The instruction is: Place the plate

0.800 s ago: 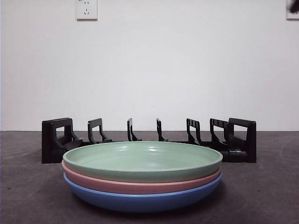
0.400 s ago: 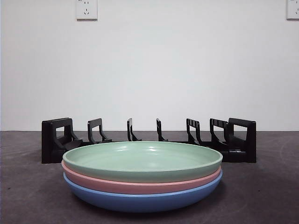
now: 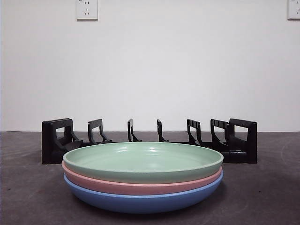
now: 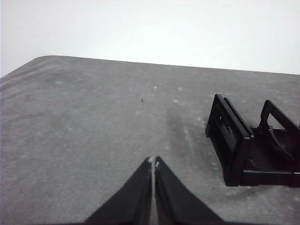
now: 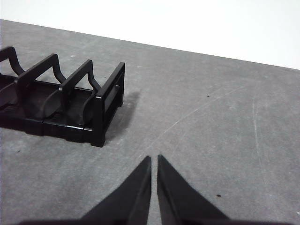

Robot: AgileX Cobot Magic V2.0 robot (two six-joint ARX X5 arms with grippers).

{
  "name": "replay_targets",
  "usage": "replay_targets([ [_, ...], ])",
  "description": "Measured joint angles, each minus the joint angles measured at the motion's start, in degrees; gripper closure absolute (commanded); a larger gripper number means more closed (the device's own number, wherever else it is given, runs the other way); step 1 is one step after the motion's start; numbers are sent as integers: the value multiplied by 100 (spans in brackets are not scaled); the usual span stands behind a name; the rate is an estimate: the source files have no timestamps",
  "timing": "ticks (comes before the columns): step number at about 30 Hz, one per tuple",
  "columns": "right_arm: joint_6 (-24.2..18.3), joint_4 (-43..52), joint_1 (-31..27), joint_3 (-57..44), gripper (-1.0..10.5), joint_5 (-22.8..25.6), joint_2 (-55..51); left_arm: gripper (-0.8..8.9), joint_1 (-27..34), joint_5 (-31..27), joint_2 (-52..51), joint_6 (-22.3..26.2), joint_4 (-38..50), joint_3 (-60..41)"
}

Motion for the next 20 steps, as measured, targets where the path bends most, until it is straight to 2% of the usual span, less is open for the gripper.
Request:
replay_targets([
  [20,22,57,0,-2,926,2,2,806,0,-2,0,0,2,0],
])
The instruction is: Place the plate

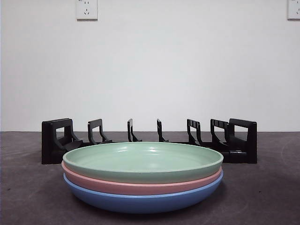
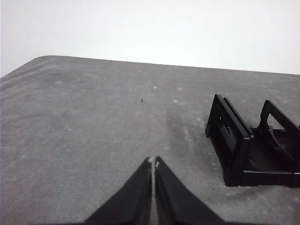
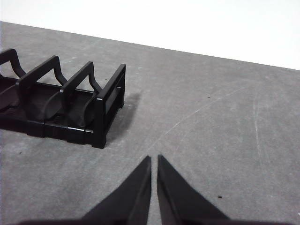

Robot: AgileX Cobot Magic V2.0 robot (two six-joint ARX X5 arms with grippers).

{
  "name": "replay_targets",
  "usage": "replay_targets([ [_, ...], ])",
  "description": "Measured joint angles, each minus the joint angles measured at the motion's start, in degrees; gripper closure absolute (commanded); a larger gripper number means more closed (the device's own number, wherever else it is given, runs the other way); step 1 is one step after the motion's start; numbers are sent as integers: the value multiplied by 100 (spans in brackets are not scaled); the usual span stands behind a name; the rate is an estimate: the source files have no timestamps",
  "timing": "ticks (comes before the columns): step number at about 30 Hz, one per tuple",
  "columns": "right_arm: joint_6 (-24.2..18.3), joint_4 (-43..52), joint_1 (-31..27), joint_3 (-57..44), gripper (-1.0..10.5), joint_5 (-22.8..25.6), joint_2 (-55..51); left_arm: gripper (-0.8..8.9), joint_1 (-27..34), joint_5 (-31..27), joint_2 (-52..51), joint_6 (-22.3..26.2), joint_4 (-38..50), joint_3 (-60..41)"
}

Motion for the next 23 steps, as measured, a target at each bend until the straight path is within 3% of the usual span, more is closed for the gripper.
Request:
replay_targets([
  [23,-153,-28,0,0,926,48,0,806,0,0,0,0,0,0],
])
